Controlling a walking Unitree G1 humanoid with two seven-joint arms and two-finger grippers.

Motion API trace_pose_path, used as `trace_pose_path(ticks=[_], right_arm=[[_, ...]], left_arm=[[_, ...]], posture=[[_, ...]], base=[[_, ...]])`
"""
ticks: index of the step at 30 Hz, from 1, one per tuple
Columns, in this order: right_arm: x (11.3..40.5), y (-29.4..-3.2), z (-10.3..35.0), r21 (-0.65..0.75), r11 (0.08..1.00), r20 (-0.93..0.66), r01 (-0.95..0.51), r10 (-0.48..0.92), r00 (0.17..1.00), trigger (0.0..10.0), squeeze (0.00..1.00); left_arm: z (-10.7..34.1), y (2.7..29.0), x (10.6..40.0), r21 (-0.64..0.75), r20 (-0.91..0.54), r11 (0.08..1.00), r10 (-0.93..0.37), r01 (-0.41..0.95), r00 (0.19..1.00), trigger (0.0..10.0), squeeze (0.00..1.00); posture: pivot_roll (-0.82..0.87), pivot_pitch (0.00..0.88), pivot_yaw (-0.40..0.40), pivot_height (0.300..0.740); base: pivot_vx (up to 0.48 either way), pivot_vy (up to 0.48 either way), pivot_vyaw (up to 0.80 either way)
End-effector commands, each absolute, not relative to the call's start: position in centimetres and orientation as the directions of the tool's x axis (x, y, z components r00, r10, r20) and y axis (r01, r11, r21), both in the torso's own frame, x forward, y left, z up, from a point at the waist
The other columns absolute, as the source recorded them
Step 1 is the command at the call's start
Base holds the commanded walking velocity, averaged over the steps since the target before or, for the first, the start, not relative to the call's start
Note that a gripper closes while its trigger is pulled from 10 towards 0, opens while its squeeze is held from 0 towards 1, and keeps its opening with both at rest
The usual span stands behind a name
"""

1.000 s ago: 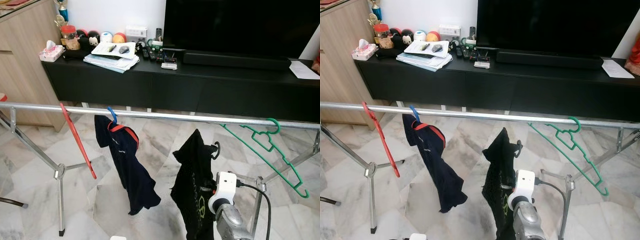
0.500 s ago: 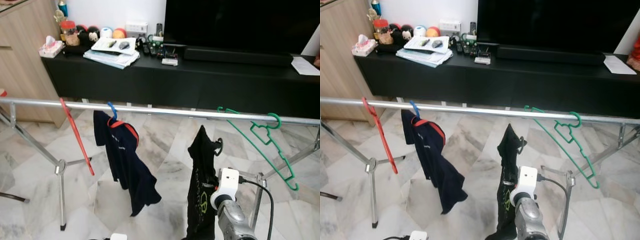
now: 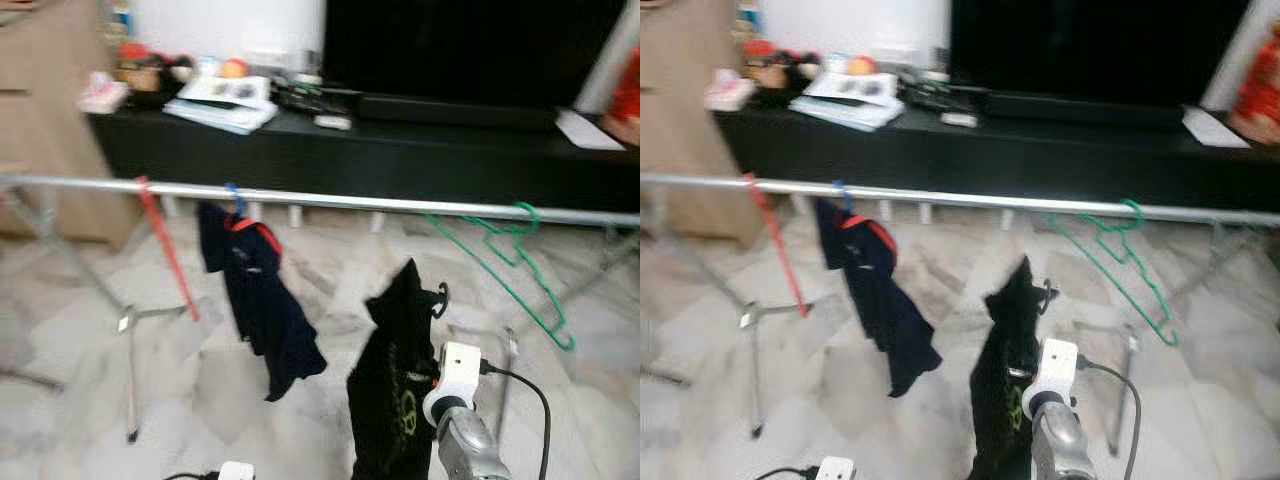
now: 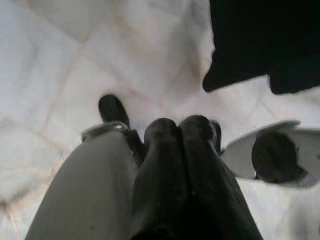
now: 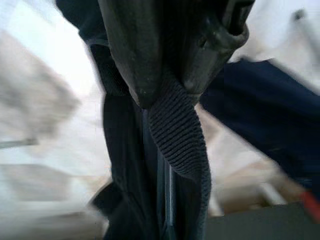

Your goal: Hang hanger

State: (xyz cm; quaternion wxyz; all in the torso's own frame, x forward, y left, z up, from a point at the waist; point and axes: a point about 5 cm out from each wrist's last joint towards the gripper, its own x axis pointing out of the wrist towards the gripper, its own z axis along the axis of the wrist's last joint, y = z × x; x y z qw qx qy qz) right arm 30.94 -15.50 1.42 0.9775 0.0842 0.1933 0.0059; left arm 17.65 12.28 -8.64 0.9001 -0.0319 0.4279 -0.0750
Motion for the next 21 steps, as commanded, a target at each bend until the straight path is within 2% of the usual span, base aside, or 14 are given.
trace_pose_path(ticks=[1,21], right_arm=[[31.03,-16.06,1.66,0.159,0.987,-0.362,0.032,0.028,0.932,10.0,0.0],[31.02,-16.07,1.6,0.158,0.987,-0.366,0.035,0.026,0.93,10.0,0.0]], left_arm=[[-10.43,12.57,13.76,-0.122,-0.859,0.989,-0.145,0.079,0.491,10.0,0.0],[-10.42,12.54,13.77,-0.124,-0.858,0.989,-0.149,0.083,0.492,10.0,0.0]], posture=[[0.02,0.117,-0.029,0.74],[0.02,0.111,-0.029,0.74]], base=[[-0.292,0.0,0.0],[-0.29,0.0,0.0]])
